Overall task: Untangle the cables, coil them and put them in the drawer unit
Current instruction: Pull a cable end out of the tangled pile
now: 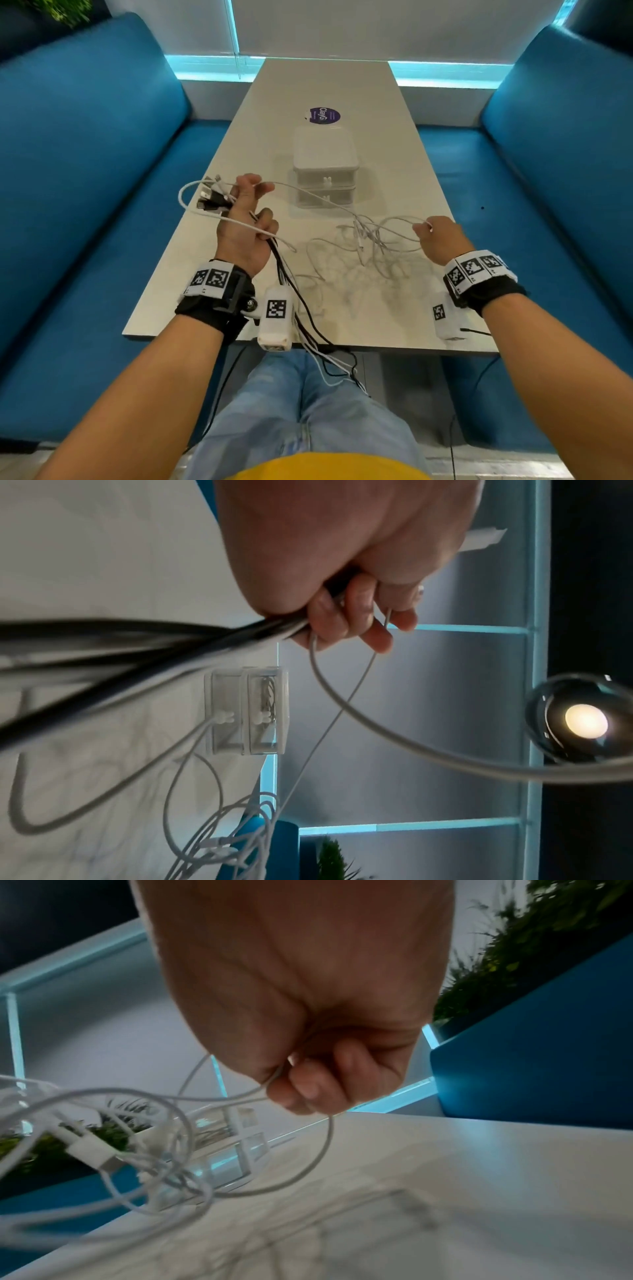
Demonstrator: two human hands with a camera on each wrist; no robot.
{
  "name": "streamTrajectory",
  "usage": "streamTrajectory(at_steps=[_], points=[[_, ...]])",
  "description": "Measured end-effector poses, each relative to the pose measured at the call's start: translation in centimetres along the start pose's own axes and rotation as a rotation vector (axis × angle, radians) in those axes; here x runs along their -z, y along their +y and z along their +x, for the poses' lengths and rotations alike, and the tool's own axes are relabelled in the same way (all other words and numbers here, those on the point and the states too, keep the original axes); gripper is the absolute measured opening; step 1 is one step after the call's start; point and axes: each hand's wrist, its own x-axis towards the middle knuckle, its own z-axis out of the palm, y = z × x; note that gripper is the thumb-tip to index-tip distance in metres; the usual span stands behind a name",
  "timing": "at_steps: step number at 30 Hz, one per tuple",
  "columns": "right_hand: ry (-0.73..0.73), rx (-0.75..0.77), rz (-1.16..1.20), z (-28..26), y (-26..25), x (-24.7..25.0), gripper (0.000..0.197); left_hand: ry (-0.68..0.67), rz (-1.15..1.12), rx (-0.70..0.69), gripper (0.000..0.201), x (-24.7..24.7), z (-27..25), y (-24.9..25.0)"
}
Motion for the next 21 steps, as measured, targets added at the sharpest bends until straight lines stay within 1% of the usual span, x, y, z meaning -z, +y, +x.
streamTrajectory(at_steps=[2, 3, 4, 6, 7, 8, 9, 10, 11, 13, 16, 18, 19, 20, 21], points=[[0.014, -0.011, 0.105, 0.1, -0.2, 0.4, 0.037, -0.01, 0.022, -0.004, 0.026, -0.1, -0.1, 0.1], [-0.008, -0.006, 0.18, -0.1, -0.6, 0.8, 0.042, -0.03, 0.051, -0.008, 0.026, -0.3, -0.2, 0.1], [-0.042, 0.014, 0.247, -0.4, -1.2, 1.3, 0.051, -0.058, 0.082, -0.014, 0.026, -0.5, -0.3, 0.1], [-0.121, 0.107, 0.311, -1.4, -2.7, 2.5, 0.077, -0.112, 0.134, -0.021, 0.026, -1.0, -0.6, 0.0], [-0.153, 0.166, 0.301, -1.9, -3.3, 3.2, 0.089, -0.135, 0.156, -0.027, 0.026, -1.3, -0.7, 0.0], [-0.19, 0.221, 0.271, -2.4, -4.0, 3.8, 0.097, -0.156, 0.182, -0.037, 0.026, -1.5, -0.8, 0.0], [-0.234, 0.267, 0.226, -3.0, -4.7, 4.3, 0.1, -0.181, 0.214, -0.053, 0.026, -1.5, -0.8, -0.3], [-0.284, 0.308, 0.187, -3.6, -5.4, 4.7, 0.098, -0.214, 0.245, -0.069, 0.028, -1.6, -0.9, -0.5], [-0.326, 0.356, 0.169, -3.9, -6.2, 4.9, 0.09, -0.253, 0.269, -0.089, 0.03, -1.7, -1.0, -0.7], [-0.356, 0.458, 0.221, -4.5, -7.9, 4.4, 0.07, -0.334, 0.3, -0.111, 0.033, -1.8, -1.2, -1.2], [-0.373, 0.586, 0.258, -5.1, -10.2, 2.5, 0.044, -0.41, 0.33, -0.112, 0.025, -1.9, -1.5, -1.4], [-0.342, 0.611, 0.218, -5.2, -11.3, 1.2, 0.02, -0.405, 0.345, -0.124, 0.02, -1.9, -1.6, -1.5], [-0.325, 0.596, 0.226, -5.2, -11.6, 0.8, 0.013, -0.39, 0.35, -0.135, 0.014, -1.8, -1.5, -1.7], [-0.306, 0.583, 0.25, -5.1, -11.8, 0.6, 0.016, -0.357, 0.354, -0.139, 0.016, -1.7, -1.4, -1.9], [-0.291, 0.583, 0.282, -5.0, -11.9, 0.6, 0.02, -0.305, 0.395, -0.138, 0.025, -1.4, -1.1, -2.3]])
